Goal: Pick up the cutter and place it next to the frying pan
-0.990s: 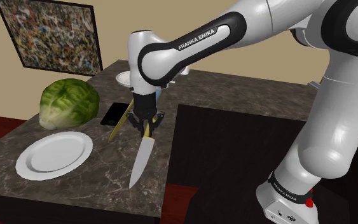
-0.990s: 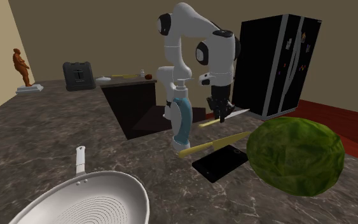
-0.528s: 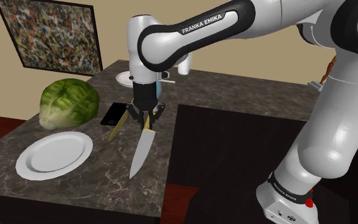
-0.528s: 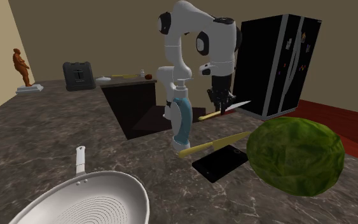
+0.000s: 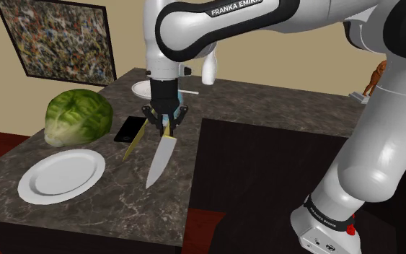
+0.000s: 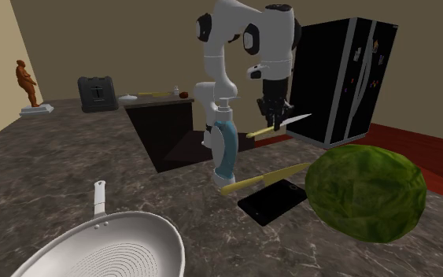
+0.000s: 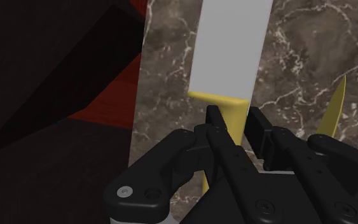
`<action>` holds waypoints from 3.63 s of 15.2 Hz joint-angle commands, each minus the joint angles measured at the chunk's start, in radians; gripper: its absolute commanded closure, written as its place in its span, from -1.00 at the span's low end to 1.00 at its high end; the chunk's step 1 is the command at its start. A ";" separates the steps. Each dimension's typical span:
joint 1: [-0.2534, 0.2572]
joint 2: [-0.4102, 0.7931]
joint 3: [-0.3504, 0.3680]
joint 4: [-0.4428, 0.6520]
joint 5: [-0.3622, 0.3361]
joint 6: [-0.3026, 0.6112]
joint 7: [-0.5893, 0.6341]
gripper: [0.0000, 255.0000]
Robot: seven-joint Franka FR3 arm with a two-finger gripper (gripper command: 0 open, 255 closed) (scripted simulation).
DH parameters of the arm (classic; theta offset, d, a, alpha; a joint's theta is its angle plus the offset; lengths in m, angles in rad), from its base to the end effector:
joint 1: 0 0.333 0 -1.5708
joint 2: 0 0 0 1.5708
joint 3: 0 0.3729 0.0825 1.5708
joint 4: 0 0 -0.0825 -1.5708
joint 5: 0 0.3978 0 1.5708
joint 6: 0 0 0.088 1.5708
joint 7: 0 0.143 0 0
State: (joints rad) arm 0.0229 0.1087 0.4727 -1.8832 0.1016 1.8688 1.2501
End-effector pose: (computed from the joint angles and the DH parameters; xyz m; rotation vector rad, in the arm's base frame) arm 0.5154 0.2825 0.4626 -2.8811 1.2002 0.2862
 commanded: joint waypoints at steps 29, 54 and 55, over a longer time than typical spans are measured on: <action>-0.316 0.296 -0.263 0.446 -0.123 -0.209 -0.550 1.00; -0.398 0.675 -0.326 0.877 -0.174 -0.266 -0.713 1.00; -0.399 0.675 -0.326 0.864 -0.174 -0.253 -0.713 1.00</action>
State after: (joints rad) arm -0.3743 0.7882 0.1467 -0.9982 -0.0725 1.5992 0.5372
